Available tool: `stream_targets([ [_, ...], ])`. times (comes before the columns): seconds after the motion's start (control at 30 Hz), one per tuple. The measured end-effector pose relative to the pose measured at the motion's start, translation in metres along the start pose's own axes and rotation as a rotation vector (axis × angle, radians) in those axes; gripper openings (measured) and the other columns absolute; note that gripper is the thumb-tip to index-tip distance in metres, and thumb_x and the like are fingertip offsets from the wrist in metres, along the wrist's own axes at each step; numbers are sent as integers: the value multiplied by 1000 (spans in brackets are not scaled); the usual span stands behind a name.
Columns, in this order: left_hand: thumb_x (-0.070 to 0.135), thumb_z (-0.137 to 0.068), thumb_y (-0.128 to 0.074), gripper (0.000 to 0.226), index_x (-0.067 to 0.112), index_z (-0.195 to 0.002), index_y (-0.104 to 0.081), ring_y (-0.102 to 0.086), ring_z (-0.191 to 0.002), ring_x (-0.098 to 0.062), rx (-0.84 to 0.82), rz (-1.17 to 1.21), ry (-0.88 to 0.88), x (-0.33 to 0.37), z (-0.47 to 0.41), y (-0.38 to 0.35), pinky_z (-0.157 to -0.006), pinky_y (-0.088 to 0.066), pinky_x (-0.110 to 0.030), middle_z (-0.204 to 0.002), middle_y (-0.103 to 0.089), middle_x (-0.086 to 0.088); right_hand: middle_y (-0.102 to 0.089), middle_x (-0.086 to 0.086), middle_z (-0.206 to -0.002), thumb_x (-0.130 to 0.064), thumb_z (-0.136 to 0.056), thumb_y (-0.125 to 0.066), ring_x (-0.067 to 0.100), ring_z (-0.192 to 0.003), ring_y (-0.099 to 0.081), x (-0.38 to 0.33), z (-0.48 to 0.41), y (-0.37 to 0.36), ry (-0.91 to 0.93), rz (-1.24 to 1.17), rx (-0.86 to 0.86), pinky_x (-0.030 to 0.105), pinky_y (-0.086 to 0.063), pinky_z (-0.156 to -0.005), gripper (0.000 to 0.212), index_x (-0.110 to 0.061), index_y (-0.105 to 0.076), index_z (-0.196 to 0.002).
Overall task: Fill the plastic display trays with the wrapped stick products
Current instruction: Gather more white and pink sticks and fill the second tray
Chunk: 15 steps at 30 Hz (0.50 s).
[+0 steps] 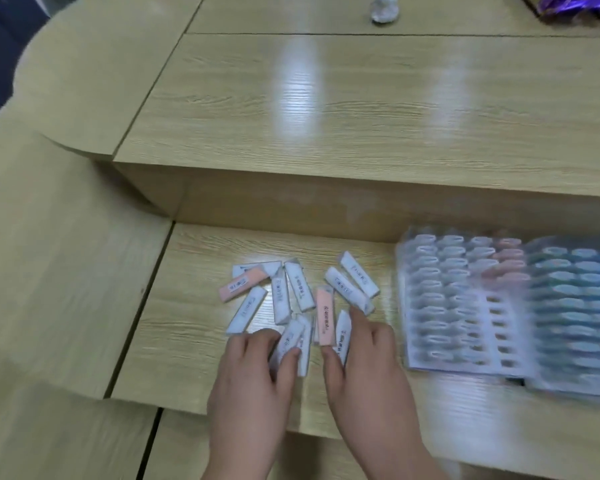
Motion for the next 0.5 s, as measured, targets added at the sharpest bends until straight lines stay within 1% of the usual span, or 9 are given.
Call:
stream_targets([
  [0.07,47,-88,-62,22,33,-104,-63,-53,-89,-10,1,-24,-3,1,-5,2,-65,-45,-31,-99,-50,13,-37,-2,-122,-47,-94,-50,16,-91,-66,-2,-6,-1,-12,59,-7,27,-47,-63,66,-31,-18,-149],
  [0.13,45,-88,-62,15,33,-98,-61,-53,-84,-10,-15,-22,9,1,-10,3,-61,-45,-31,-95,-50,14,-36,-2,-120,-44,-93,-53,16,-87,-66,-2,-10,1,-8,84,-34,27,-44,-61,60,-33,-25,-145],
  [0.2,41,-86,-65,11,34,-87,-57,-52,-75,-4,-27,23,32,0,-13,7,-56,-43,-30,-86,-51,14,-37,-4,-119,-42,-93,-55,16,-88,-65,-2,-11,3,-9,72,-55,28,-45,-64,53,-34,-30,-139],
  [0.3,35,-84,-70,18,33,-77,-54,-55,-68,-3,-36,129,54,-2,-14,12,-55,-43,-29,-76,-57,10,-42,-6,-117,-40,-94,-56,14,-93,-61,-2,-9,7,2,11,-65,28,-47,-70,41,-36,-38,-130],
  [0.37,36,-82,-71,15,34,-78,-56,-58,-66,-5,-22,206,41,5,-11,17,-55,-40,-27,-71,-61,8,-43,-10,-115,-39,-94,-55,11,-97,-56,-2,-6,12,20,-27,-65,26,-47,-73,34,-40,-39,-124],
  [0.4,37,-81,-70,13,37,-82,-58,-60,-65,-4,-12,241,26,10,-9,20,-54,-40,-25,-72,-64,12,-42,-11,-113,-39,-95,-55,9,-98,-54,-2,-4,15,28,-44,-66,26,-47,-75,32,-41,-38,-122],
  [0.43,37,-80,-71,14,41,-86,-59,-61,-63,-3,-5,275,7,16,-7,22,-54,-41,-23,-72,-66,16,-41,-13,-112,-38,-95,-54,8,-97,-53,-1,-1,19,32,-65,-66,27,-47,-76,29,-41,-38,-118],
  [0.5,33,-77,-74,22,43,-92,-61,-59,-53,-7,25,325,-43,29,-4,28,-53,-44,-17,-69,-66,17,-40,-14,-109,-34,-94,-51,9,-92,-53,0,5,28,24,-113,-83,30,-47,-77,22,-40,-38,-109],
])
Point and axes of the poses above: each hand's wrist, its own z-axis away from the middle knuckle, its own y-axis out of the back of the hand, x = y × z, the point moved 3 cm from there along -z, towards the middle knuckle
